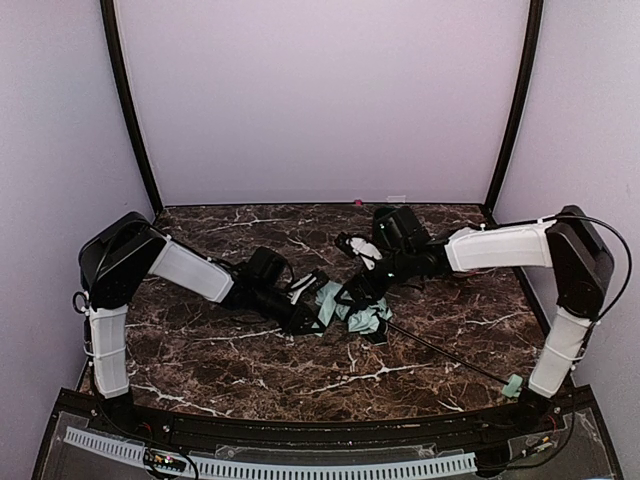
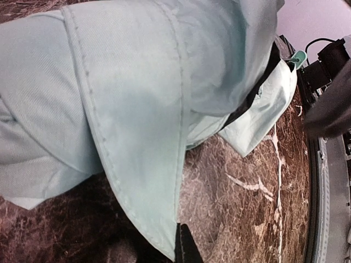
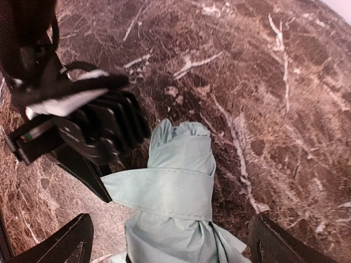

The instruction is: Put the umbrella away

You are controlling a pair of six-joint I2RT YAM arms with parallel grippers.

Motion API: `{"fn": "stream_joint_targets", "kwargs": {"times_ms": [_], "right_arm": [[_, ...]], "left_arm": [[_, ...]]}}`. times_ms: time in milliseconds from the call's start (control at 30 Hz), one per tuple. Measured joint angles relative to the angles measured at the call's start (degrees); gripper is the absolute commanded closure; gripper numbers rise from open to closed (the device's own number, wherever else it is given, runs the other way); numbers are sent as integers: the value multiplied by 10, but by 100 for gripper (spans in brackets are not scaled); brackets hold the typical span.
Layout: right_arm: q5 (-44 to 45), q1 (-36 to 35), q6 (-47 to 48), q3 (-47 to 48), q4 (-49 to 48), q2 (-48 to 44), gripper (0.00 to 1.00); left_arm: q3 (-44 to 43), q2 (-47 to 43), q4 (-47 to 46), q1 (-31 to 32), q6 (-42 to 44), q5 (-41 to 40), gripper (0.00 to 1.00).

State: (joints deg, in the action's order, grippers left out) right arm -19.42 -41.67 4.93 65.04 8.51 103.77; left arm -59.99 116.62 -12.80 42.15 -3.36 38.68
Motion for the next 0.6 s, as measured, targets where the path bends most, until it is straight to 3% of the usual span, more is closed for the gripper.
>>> {"fn": "stream_joint_targets", "kwargs": {"times_ms": [233,433,533,600], "right_arm": [[86,-43,28,-41,17,-112,0],[200,-89,32,-45,54,-39,2],[217,-89,32,-44,66,10,18],[223,-89,22,-40,66,17,42]], "left_arm": [[-1,0,5,0,2,4,100],[-9,1,21,0,8,9,100],[-11,1,26,0,11,12,100],[-11,1,29,0,13,13,100]]}}
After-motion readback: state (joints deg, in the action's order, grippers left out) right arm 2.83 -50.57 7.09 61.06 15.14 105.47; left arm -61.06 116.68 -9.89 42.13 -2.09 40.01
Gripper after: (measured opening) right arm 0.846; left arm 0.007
